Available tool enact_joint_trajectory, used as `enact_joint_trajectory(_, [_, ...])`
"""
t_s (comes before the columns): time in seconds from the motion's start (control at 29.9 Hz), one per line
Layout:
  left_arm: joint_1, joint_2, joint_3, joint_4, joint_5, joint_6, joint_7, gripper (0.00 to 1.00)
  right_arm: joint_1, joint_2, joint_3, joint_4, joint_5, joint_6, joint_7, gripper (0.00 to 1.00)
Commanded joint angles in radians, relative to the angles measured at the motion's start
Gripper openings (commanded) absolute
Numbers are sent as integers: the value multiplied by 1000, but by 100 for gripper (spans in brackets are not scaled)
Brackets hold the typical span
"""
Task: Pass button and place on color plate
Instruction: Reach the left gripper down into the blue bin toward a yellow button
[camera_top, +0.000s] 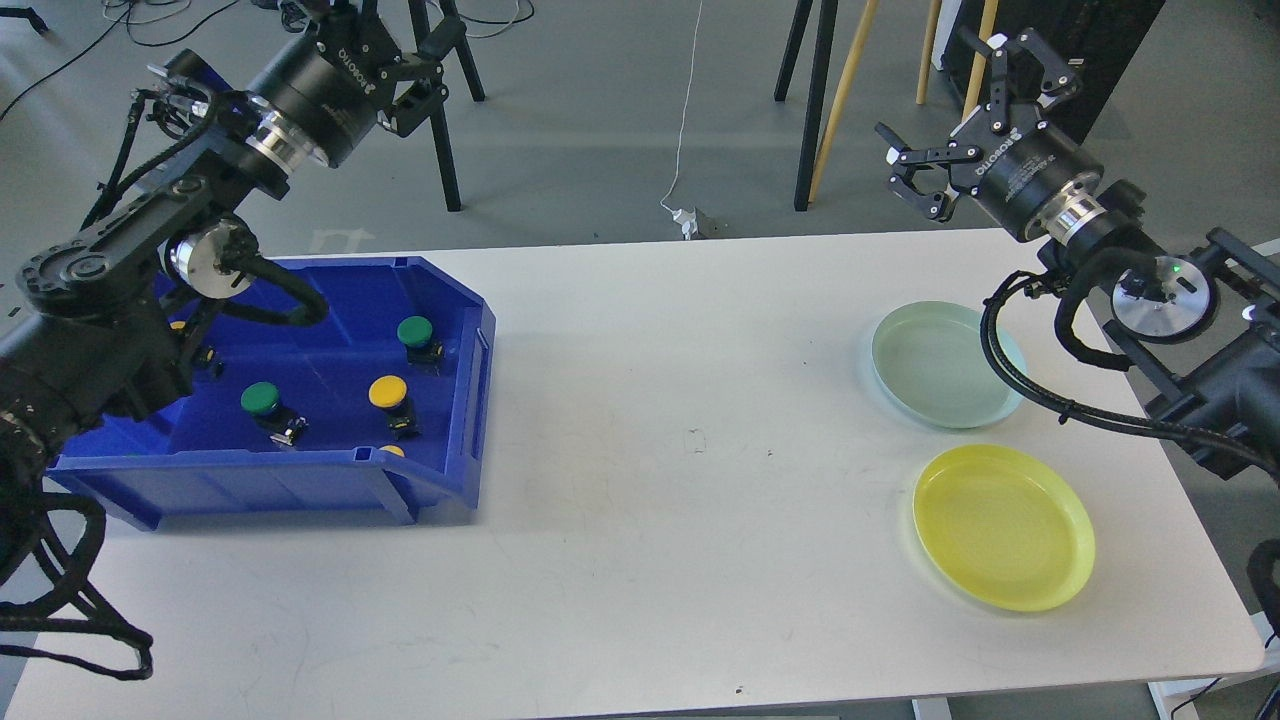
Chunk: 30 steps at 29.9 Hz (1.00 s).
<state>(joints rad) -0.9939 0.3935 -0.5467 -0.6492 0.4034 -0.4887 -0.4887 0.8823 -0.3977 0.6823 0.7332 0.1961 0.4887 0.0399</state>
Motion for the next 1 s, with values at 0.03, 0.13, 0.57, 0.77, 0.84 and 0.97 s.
enact_joint_trajectory(0.03, [20,-1,1,11,-1,0,0,100,1,28,9,-41,-12,0,2,100])
enact_joint_trajectory(0.13, [24,14,-4,43,-14,0,0,100,4,23,9,-44,-12,0,2,100])
enact_joint_trajectory(0.57, [123,186,-157,-350,-117,0,0,100,-3,4,11,-75,-12,0,6,100])
enact_joint_trajectory(0.77, [-145,471,251,-469,278,0,0,100,-3,-9,26,-81,-10,0,14,100])
enact_joint_trajectory(0.84, [-256,496,454,-472,438,0,0,100,-5,-6,29,-98,-10,0,14,100])
enact_joint_trajectory(0.97, [-409,487,821,-469,835,22,0,98,-8,3,29,-130,-10,0,14,100])
